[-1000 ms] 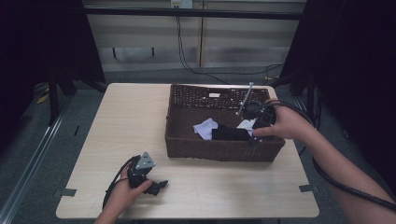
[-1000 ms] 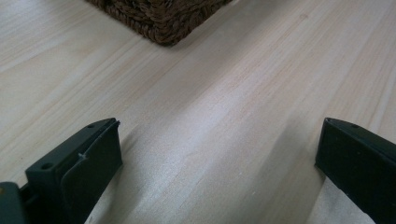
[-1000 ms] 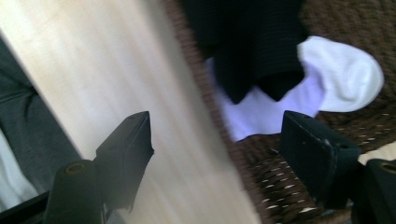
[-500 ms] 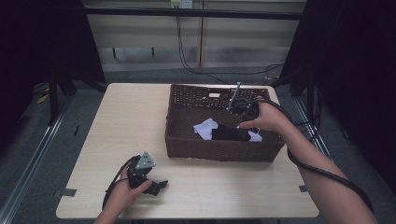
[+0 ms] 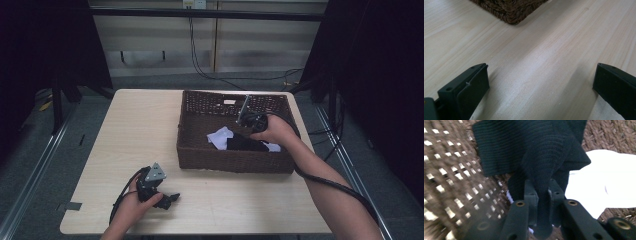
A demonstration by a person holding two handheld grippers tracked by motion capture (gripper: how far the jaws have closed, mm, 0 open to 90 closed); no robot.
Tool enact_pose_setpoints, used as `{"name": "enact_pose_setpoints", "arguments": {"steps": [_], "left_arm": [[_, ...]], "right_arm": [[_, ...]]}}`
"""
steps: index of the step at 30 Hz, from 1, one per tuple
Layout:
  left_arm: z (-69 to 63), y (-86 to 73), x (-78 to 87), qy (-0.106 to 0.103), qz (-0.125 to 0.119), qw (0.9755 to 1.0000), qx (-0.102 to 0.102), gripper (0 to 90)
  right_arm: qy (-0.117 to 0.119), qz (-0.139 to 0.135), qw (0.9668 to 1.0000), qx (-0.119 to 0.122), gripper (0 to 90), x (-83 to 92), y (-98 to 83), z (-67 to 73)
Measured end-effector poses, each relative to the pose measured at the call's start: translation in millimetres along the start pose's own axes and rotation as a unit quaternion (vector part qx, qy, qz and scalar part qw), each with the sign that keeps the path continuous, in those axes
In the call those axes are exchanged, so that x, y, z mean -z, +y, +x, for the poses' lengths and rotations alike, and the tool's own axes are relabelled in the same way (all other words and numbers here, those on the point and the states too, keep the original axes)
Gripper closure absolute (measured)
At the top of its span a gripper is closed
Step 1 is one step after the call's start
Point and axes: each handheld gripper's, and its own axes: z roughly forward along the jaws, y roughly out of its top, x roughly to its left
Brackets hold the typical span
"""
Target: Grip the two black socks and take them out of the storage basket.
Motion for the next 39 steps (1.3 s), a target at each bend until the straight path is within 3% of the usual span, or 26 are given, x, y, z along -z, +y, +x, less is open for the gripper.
{"name": "enact_pose_setpoints", "arguments": {"steps": [6, 19, 30, 39], "left_arm": [[0.1, 0.0, 0.0, -0.001, 0.000, 1.0000, 0.000, 0.0], [0.0, 0.0, 0.0, 0.000, 0.000, 1.0000, 0.000, 0.0], [-0.1, 0.0, 0.0, 0.001, -0.001, 1.0000, 0.001, 0.0], [0.0, 0.0, 0.0, 0.000, 0.000, 1.0000, 0.000, 0.0]], "right_arm": [[0.003, 0.003, 1.0000, 0.001, 83.1, 17.9, -2.8, 1.4], [0.002, -0.021, 0.9998, -0.005, 83.5, 85.1, -20.5, -4.0], [0.000, -0.029, 0.9996, -0.004, 83.5, 115.6, -31.4, -4.3], [-0.006, -0.060, 0.9981, 0.005, 83.6, 147.4, -45.7, 5.3]]}}
